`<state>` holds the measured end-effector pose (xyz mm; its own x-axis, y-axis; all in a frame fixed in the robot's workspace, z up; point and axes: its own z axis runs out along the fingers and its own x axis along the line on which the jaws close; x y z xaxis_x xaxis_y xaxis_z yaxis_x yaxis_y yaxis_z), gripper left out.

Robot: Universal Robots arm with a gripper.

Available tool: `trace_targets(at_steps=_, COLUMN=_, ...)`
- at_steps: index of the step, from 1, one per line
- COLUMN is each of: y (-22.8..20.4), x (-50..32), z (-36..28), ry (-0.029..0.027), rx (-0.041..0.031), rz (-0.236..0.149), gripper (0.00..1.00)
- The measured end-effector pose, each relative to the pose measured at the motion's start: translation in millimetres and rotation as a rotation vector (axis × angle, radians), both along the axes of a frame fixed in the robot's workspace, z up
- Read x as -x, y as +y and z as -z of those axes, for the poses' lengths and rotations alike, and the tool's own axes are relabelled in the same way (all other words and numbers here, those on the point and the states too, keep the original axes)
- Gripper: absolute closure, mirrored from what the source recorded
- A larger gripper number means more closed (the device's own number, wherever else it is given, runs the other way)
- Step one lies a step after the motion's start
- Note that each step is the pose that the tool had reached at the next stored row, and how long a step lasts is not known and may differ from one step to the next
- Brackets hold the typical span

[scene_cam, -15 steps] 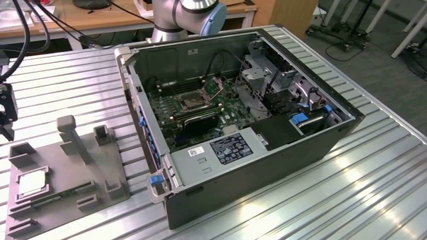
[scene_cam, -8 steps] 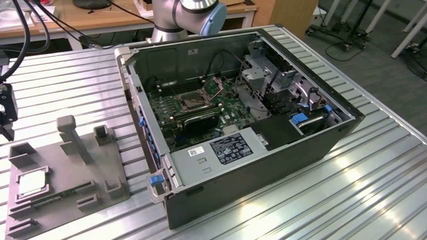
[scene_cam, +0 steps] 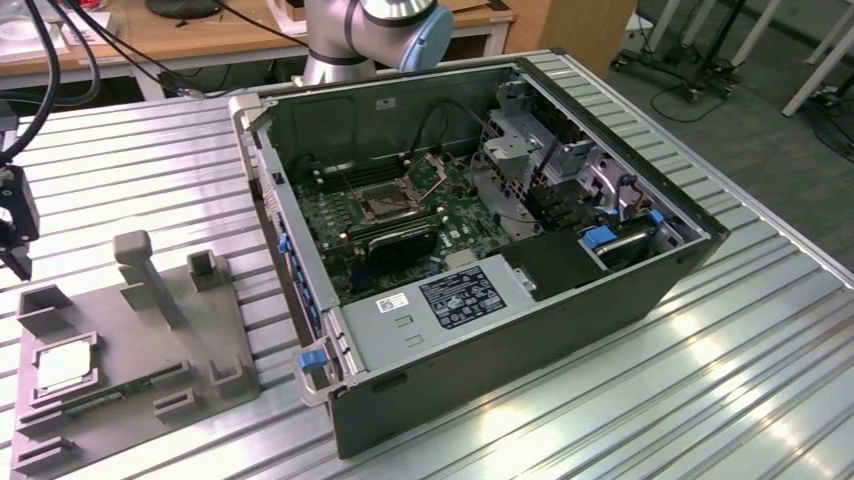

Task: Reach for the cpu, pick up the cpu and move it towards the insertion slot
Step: 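Pick up the cpu and move it towards the insertion slot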

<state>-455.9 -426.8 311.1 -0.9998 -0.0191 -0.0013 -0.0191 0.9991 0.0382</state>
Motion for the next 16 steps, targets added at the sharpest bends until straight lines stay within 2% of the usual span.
trace_targets(at_steps=1, y=0.0, x=0.0, z=0.0, ry=0.0000, rx=0.0000, rz=0.000, gripper=0.40)
trace_targets(at_steps=2, y=0.0, x=0.0, z=0.0, ry=0.0000, rx=0.0000, rz=0.000, gripper=0.34)
trace_targets(at_steps=12, y=0.0, x=0.0, z=0.3, ry=-0.0001, rx=-0.0001, rz=0.000, gripper=0.34)
trace_targets(at_steps=16, y=0.0, x=0.0, z=2.4, ry=-0.0001, rx=-0.0001, rz=0.000, gripper=0.34)
